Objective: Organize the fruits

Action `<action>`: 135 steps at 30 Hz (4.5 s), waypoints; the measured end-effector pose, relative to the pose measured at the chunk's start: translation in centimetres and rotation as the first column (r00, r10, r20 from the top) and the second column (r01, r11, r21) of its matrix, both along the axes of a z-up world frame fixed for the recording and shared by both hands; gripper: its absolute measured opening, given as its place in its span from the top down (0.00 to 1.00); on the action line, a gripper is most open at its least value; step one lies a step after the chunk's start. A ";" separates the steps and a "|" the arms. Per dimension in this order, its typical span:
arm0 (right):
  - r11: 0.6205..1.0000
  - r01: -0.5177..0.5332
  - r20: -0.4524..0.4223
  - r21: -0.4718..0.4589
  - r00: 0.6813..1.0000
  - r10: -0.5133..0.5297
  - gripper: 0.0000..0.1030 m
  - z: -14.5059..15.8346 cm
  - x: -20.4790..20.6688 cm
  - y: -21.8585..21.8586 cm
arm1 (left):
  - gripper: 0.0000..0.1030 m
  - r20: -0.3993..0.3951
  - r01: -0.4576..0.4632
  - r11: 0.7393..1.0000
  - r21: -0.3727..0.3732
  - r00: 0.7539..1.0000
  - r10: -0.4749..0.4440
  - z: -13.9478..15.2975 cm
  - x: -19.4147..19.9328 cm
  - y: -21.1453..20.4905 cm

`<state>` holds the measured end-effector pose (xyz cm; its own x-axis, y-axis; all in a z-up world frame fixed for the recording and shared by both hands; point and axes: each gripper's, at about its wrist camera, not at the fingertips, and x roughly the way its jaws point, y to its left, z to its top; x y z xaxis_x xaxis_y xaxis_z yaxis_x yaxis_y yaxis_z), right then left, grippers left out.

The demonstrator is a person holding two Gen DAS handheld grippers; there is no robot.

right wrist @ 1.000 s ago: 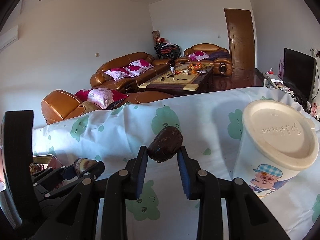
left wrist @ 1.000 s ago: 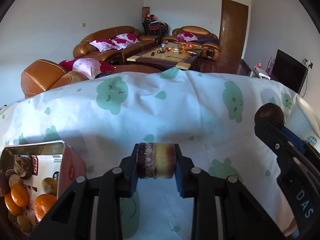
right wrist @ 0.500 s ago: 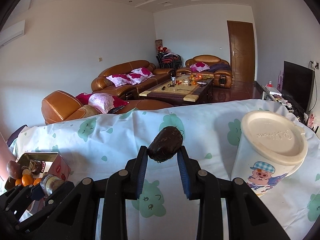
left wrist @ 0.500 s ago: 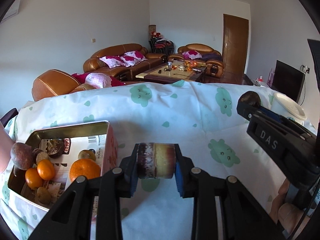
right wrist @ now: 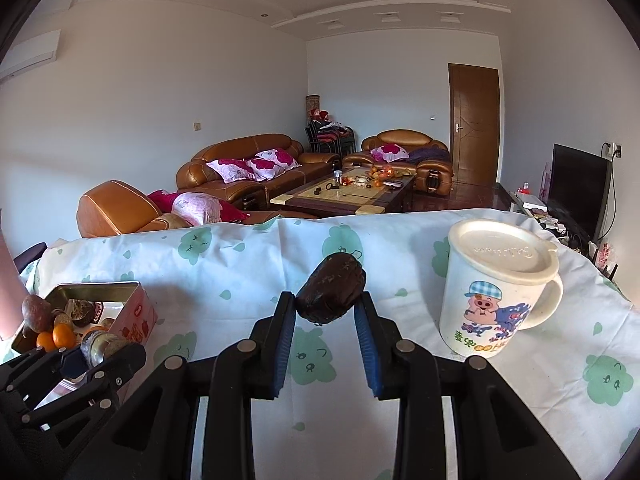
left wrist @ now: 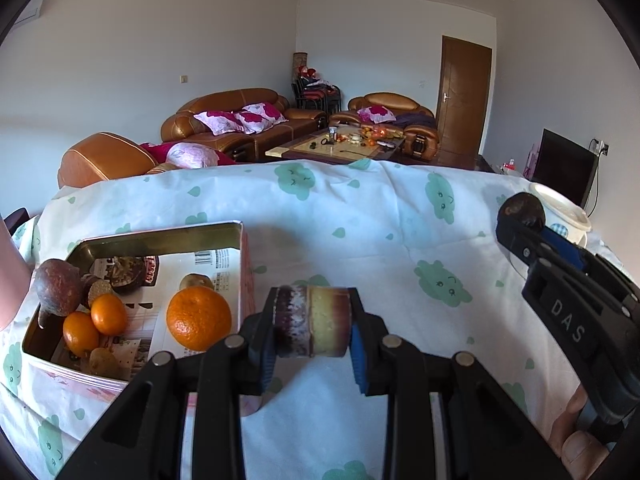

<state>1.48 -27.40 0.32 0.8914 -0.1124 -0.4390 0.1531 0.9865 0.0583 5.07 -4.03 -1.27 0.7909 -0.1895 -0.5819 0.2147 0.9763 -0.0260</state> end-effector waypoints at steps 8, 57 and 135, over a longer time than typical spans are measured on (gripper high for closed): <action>1.000 -0.010 0.010 -0.010 1.000 0.011 0.68 0.0 -2.5 2.1 | 0.69 0.022 0.017 1.000 0.009 1.000 -0.018 0.2 -1.3 0.4; 0.943 -0.296 0.078 0.152 0.955 0.287 0.68 2.2 3.2 16.8 | 0.69 0.057 -0.245 0.970 0.002 0.968 0.244 1.5 1.7 15.6; 0.936 -0.241 0.032 0.258 0.970 0.241 0.43 -1.0 2.7 14.1 | 0.00 0.138 -0.197 0.975 0.101 0.973 0.183 1.4 0.9 13.0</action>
<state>4.14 -13.35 -0.70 0.8778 0.2228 -0.4241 -0.0871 0.9448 0.3160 5.92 8.99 0.14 0.8746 0.0330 -0.4837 0.0193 0.9945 0.1029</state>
